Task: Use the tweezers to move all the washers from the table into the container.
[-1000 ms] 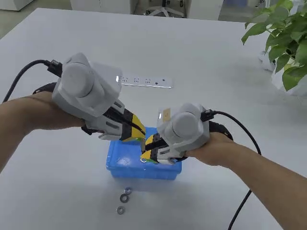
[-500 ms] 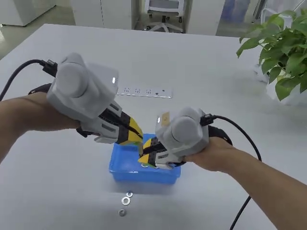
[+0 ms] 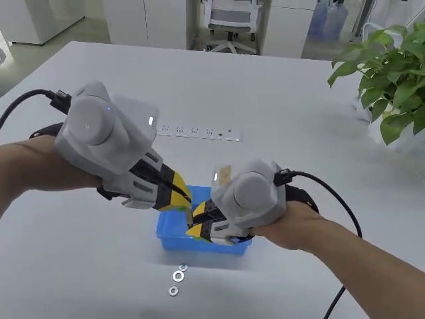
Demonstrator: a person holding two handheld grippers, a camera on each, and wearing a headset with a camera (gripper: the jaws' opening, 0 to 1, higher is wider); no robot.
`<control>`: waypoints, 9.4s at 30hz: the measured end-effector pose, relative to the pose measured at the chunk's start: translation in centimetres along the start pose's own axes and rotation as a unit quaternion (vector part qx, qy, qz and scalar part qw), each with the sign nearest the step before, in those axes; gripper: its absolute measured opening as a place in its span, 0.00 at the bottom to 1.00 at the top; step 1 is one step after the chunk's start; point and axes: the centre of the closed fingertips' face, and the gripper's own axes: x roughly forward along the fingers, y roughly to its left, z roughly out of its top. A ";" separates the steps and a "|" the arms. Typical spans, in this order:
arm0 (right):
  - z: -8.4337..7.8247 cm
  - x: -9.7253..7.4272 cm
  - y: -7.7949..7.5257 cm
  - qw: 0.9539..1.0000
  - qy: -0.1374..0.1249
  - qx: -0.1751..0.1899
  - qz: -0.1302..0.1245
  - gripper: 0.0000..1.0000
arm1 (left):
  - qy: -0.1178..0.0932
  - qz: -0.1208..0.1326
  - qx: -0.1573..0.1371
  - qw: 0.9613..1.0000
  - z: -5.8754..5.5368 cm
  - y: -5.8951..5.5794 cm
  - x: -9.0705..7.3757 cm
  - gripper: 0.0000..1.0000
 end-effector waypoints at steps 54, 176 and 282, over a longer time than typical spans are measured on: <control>-2.1 4.5 7.6 0.998 0.007 0.022 0.065 0.12 | 0.012 -0.030 -0.052 0.998 -4.8 -6.4 1.9 0.05; -3.3 -1.7 -3.4 0.999 0.012 0.029 -0.008 0.10 | -0.005 -0.036 0.010 0.999 1.9 3.2 3.5 0.05; -0.8 -0.7 -1.5 1.000 0.006 0.010 0.004 0.11 | 0.011 -0.019 0.006 1.000 0.9 1.3 1.1 0.05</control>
